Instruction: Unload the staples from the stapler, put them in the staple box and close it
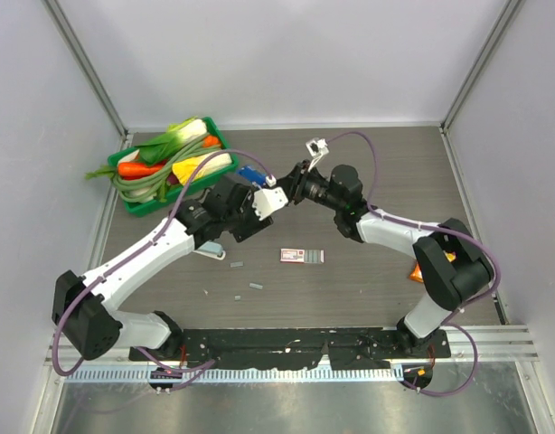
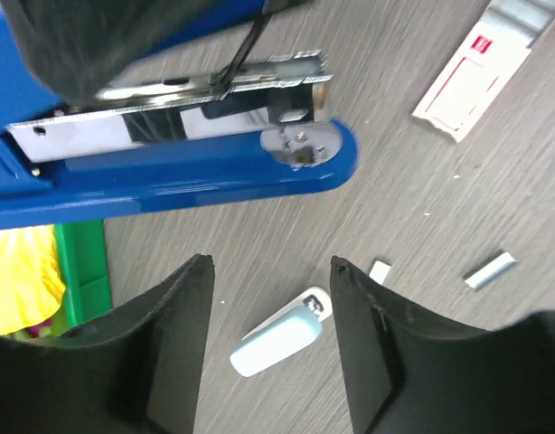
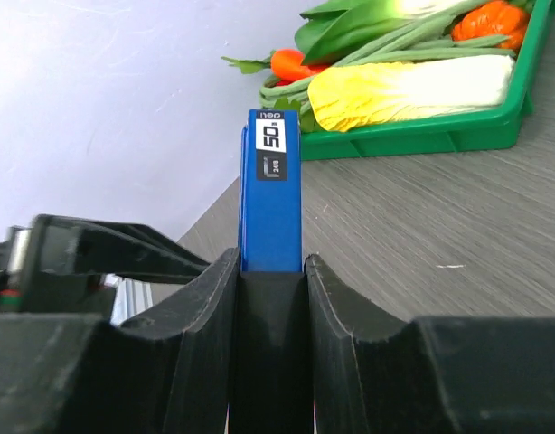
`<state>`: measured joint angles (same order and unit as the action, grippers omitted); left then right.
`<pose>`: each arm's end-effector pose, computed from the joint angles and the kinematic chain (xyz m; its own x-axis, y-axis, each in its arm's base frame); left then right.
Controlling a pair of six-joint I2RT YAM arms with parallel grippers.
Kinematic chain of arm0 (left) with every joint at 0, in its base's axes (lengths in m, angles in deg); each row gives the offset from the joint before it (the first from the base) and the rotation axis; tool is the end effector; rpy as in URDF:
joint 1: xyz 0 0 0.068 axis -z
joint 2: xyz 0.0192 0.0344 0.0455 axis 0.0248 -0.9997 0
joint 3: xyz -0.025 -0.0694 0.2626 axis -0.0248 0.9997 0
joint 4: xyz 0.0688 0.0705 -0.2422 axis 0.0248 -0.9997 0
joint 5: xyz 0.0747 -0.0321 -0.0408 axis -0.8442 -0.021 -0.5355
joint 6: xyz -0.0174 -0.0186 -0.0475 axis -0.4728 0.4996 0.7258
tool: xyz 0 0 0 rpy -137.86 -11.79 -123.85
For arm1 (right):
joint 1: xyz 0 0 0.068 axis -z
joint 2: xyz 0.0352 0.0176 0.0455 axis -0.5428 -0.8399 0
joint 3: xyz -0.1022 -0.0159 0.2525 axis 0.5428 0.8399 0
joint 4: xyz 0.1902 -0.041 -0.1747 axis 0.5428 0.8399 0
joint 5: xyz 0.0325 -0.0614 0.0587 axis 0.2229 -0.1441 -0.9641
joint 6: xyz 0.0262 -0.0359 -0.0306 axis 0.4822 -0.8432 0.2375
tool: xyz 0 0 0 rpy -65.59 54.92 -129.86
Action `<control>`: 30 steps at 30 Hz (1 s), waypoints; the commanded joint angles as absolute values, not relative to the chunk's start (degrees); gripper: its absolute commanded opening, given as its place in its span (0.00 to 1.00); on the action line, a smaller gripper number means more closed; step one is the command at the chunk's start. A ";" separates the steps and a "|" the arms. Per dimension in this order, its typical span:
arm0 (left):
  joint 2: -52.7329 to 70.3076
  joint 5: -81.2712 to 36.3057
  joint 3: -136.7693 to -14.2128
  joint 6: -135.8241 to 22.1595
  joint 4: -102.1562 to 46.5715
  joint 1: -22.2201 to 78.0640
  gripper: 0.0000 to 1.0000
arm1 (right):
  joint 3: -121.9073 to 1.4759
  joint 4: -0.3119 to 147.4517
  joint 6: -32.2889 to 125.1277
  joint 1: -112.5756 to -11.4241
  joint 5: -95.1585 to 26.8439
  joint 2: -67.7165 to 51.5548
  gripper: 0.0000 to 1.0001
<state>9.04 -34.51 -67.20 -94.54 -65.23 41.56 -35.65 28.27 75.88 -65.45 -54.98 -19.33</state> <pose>0.2153 -0.1785 0.3000 -0.2307 0.7693 -0.5958 0.7912 0.5047 0.3454 0.2940 0.2079 0.2671 -0.4764 0.3128 -0.8217 -0.7347 0.3716 0.5675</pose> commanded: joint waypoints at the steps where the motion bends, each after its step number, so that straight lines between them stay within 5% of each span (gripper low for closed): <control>1: 10.63 -29.42 -71.60 -89.86 -68.65 40.80 0.60 | -41.00 27.88 74.50 -66.97 -50.34 -20.78 0.01; 14: 11.15 -16.51 -78.82 -78.61 -74.45 14.27 0.67 | -57.15 58.02 49.55 -72.41 -37.52 -28.58 0.01; 22: 14.58 -14.14 -76.98 -78.08 -79.37 9.69 0.67 | -65.88 65.68 40.76 -79.10 -21.17 -38.17 0.01; 30: 16.51 -13.25 -75.05 -77.99 -81.31 8.89 0.68 | -67.99 64.37 39.87 -80.68 -17.73 -42.57 0.01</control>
